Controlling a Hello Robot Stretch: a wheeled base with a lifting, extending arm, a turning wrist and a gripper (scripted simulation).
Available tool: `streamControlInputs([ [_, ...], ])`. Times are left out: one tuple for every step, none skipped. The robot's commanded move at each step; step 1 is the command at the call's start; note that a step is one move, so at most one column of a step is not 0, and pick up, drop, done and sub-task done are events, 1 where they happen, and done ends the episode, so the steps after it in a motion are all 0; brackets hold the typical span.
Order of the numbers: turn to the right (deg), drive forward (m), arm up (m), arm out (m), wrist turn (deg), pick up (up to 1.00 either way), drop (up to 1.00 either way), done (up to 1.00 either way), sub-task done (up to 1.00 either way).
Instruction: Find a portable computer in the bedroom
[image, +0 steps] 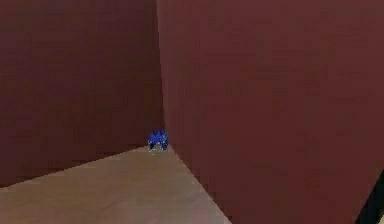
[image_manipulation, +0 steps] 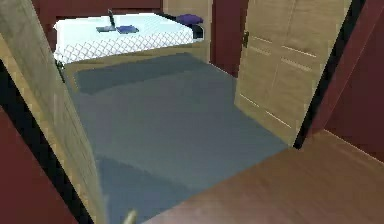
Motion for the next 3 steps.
streamControlInputs([
  [45.0,0.00,0.00,0.00,0.0,0.00,0.00,0.00,0.00],
  [45.0,0.00,0.00,0.00,0.0,0.00,0.00,0.00,0.00],
  [6.0,0.00,0.00,0.00,0.0,0.00,0.00,0.00,0.00],
])
